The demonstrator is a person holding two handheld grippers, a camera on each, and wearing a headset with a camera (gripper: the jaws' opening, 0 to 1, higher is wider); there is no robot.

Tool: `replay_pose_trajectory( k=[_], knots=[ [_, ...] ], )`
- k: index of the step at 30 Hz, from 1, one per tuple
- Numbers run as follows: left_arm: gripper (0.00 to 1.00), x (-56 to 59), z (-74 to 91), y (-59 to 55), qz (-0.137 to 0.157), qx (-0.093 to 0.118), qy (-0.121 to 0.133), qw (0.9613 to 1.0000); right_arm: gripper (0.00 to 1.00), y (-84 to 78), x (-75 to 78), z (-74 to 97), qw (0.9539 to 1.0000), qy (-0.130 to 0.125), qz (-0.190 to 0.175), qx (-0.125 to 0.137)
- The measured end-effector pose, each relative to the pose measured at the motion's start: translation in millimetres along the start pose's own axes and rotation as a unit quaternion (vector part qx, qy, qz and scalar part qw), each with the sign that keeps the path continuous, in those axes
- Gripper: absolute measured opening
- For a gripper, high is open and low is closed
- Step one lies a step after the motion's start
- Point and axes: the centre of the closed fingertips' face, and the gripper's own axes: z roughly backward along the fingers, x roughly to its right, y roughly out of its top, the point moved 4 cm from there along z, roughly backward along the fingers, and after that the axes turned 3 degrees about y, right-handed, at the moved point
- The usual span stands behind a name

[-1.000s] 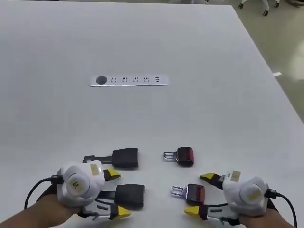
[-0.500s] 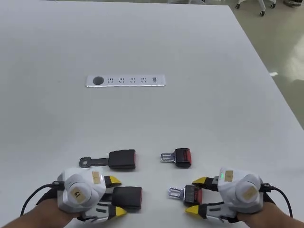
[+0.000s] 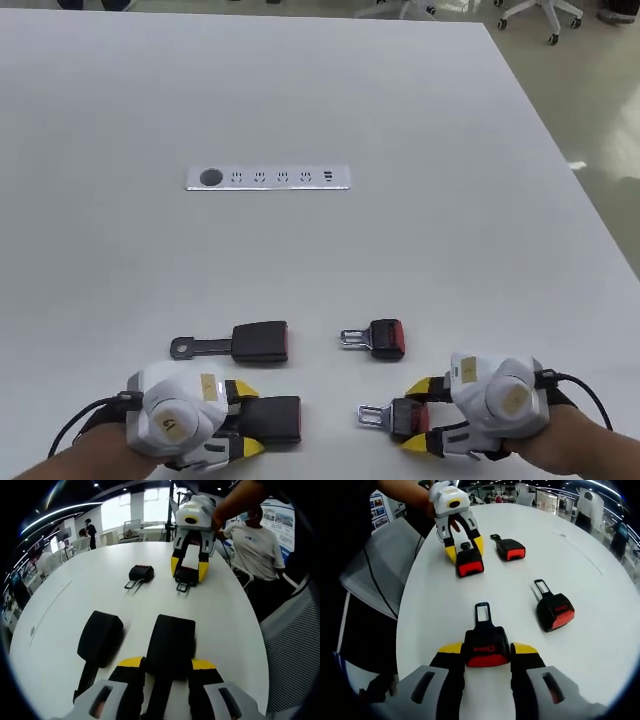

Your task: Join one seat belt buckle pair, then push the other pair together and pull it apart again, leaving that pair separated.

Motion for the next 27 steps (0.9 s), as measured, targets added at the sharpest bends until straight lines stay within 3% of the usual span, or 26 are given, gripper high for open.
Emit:
replay_pose_trajectory(
  k=[4, 11, 17, 27],
  knots=[
    [0.34, 0.6, -0.2, 0.3, -0.003, -0.006, -0.002, 1.0000, 0.33, 1.5, 0.8, 0.0, 0.9992, 0.016, 0.023, -0.029],
    [0.34, 0.6, -0.8, 0.5, 0.000, -0.011, -0.001, 0.9999, 0.33, 2.4, 1.9, 0.2, 0.9987, 0.017, 0.025, -0.041],
    [0.34, 0.4, -1.0, 1.2, -0.003, -0.017, -0.003, 0.9998, 0.33, 7.2, 2.6, -3.4, 0.9987, 0.017, 0.022, -0.042],
    [0.34, 0.3, -1.5, 1.1, -0.005, -0.025, -0.006, 0.9997, 0.33, 24.3, 1.1, -16.1, 0.9993, 0.020, 0.024, -0.022]
  ],
)
